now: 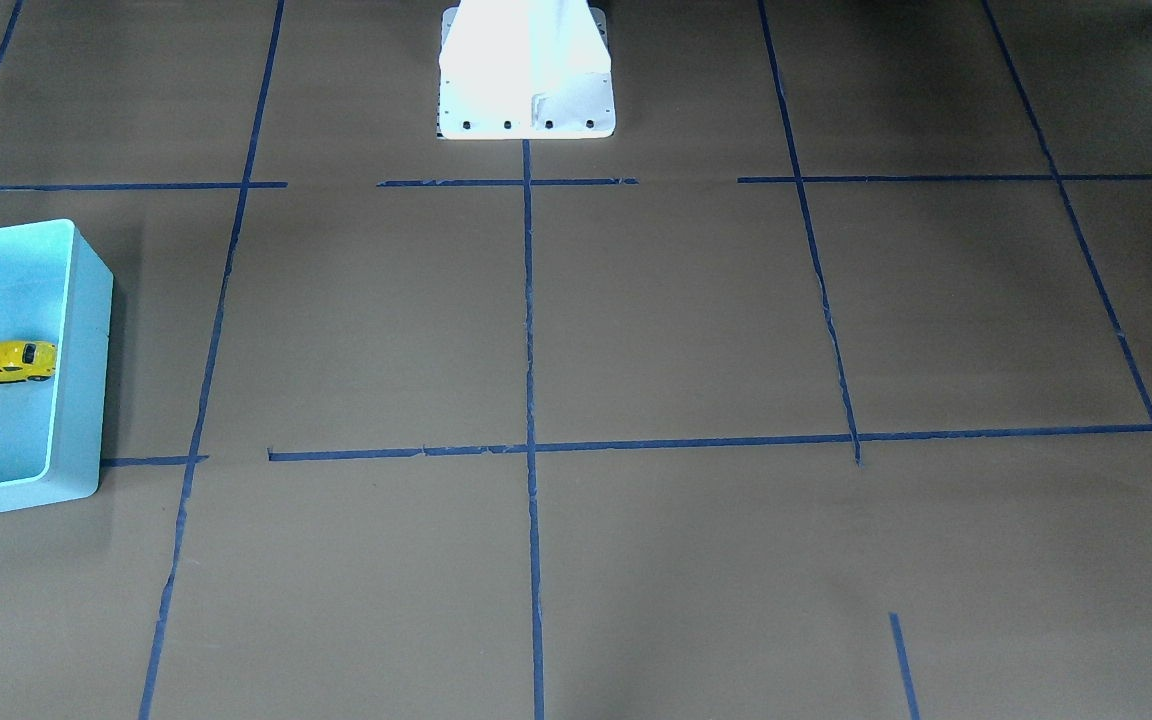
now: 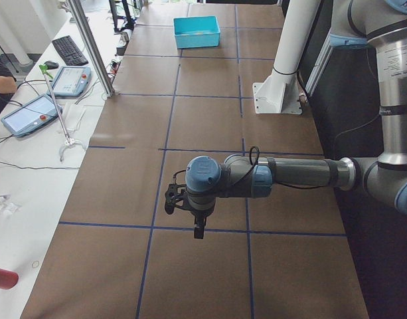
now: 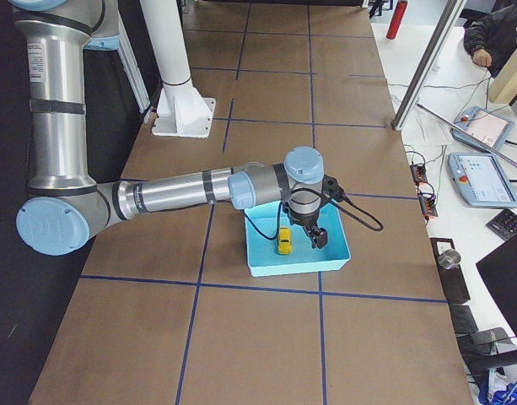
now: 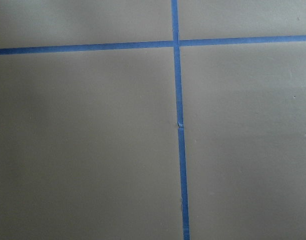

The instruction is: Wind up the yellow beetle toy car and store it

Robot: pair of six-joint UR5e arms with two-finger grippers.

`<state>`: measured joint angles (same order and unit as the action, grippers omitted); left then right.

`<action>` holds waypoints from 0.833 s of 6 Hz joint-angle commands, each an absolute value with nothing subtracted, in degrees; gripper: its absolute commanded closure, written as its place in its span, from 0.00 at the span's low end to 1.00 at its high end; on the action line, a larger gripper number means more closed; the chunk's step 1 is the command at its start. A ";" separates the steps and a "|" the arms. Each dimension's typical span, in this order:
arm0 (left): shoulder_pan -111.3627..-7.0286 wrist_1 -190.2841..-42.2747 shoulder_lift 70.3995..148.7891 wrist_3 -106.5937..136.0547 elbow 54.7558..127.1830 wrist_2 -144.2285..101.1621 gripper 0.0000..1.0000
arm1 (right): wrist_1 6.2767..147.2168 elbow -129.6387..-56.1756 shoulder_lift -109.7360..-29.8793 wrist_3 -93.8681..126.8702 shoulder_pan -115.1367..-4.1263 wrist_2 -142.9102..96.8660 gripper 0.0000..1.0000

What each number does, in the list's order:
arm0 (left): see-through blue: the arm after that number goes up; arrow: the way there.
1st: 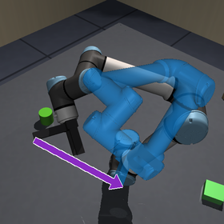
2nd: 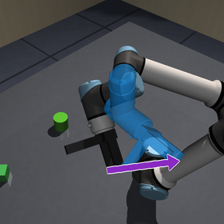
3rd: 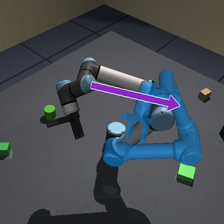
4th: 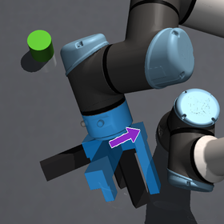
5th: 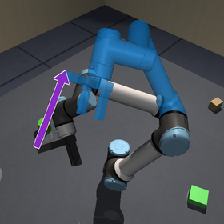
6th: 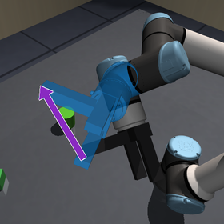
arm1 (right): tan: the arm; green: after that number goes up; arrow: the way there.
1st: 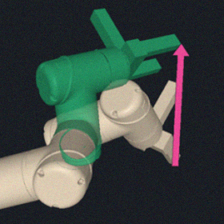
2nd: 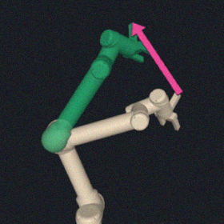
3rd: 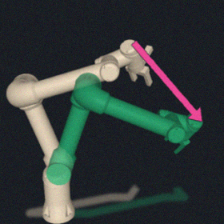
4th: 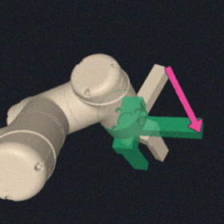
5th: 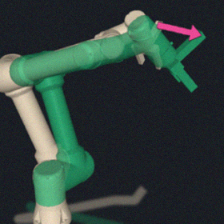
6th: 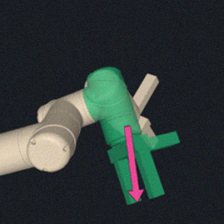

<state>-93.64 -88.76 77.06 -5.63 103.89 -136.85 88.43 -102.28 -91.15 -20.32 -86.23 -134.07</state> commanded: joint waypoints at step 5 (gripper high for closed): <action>-93.69 -89.21 76.99 -5.71 104.06 -137.20 0.00 | 91.49 -101.16 -96.94 4.13 -90.70 -131.66 0.00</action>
